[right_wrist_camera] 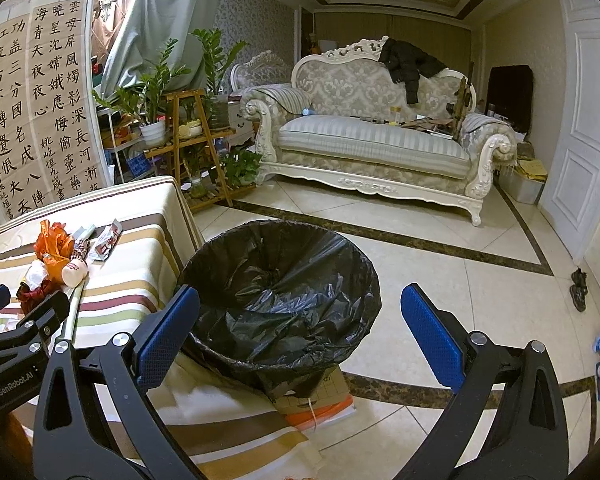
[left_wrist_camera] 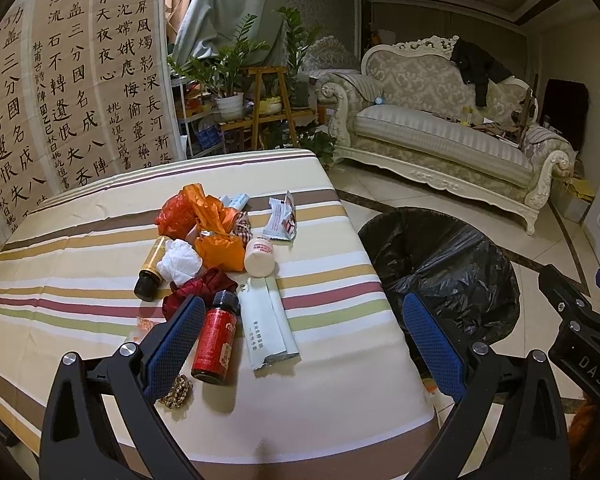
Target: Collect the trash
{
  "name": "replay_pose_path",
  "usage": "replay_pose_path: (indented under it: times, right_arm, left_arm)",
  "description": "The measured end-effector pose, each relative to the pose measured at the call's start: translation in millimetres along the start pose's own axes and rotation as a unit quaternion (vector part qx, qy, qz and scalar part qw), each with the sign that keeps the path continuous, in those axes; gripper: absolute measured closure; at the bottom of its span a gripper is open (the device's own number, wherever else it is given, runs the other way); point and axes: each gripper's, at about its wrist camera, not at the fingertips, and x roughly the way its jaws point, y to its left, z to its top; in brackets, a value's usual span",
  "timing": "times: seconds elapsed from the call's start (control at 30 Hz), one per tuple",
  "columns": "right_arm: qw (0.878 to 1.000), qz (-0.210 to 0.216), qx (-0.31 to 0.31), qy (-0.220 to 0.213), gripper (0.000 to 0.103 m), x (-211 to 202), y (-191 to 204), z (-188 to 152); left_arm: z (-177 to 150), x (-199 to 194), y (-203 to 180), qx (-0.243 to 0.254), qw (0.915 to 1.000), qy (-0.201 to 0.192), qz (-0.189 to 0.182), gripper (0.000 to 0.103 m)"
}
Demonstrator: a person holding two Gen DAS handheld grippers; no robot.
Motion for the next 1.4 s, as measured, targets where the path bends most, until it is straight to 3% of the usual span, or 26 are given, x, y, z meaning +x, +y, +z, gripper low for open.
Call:
replay_pose_path:
  times: [1.4]
  right_arm:
    - [1.0, 0.0, 0.0, 0.007, 0.005, 2.9, 2.9, -4.6]
  left_arm:
    - [-9.3, 8.4, -5.1, 0.001, 0.9998, 0.017, -0.006, 0.007]
